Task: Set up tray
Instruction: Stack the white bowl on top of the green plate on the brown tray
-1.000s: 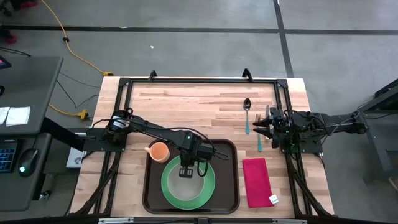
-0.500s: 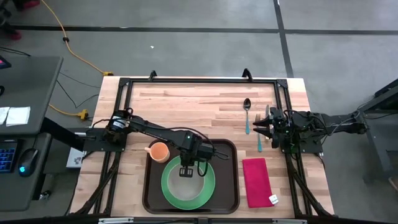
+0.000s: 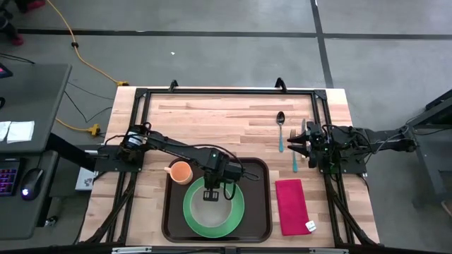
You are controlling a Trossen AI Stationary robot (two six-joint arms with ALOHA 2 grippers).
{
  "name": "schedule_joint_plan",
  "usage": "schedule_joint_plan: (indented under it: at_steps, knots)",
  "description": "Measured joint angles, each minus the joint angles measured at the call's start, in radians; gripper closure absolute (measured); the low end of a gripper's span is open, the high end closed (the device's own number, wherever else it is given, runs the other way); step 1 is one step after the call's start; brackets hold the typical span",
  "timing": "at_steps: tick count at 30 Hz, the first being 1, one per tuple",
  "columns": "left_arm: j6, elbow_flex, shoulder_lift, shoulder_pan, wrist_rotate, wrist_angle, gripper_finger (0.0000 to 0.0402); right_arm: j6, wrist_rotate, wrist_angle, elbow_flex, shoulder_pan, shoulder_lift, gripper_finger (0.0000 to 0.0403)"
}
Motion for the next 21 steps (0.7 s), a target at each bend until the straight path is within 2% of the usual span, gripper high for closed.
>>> schedule_joint_plan:
  at_steps: [4,9,16,21]
  knots:
    - [0.000,0.022,0.000,0.000,-0.002,-0.021,0.0328,0.000,0.000,0.000,0.000,0.000,0.000,0.0274]
    - [0.000,0.066,0.000,0.000,-0.062,-0.072,0.0328,0.000,0.000,0.000,0.000,0.000,0.000,0.0274]
    - [0.000,0.133,0.000,0.000,-0.070,-0.142,0.0328,-0.002,0.000,0.000,0.000,0.000,0.000,0.0274]
    - [0.000,0.217,0.000,0.000,-0.085,-0.224,0.0328,-0.003,0.000,0.000,0.000,0.000,0.000,0.0274]
